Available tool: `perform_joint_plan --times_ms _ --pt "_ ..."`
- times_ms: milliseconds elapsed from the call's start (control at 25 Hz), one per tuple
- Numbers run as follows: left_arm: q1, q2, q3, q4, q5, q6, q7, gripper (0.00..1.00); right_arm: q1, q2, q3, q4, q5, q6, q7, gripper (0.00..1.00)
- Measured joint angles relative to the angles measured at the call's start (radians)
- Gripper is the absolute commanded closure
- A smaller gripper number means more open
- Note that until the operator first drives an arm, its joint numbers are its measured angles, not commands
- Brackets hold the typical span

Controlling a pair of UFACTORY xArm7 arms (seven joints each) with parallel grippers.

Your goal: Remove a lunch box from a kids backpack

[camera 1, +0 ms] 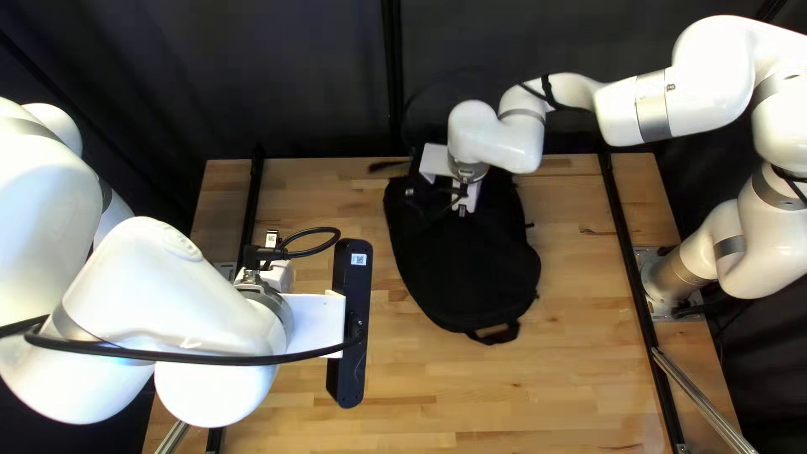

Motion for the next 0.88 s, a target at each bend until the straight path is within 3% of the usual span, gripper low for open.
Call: perform_joint_plan --times_ms 480,720,880 --pt "0.000 0.000 0.000 0.000 0.000 0.000 0.000 0.00 0.012 0.000 0.003 0.003 -0.012 0.002 0.038 1.00" --pt "0.000 0.000 0.000 0.000 0.000 0.000 0.000 0.00 0.067 -0.004 0.005 0.050 -0.036 0.038 0.357 1.00" --pt "0.000 0.000 0.000 0.000 0.000 0.000 0.000 0.00 0.091 -0.033 -0.001 0.029 -0.070 0.037 0.589 1.00"
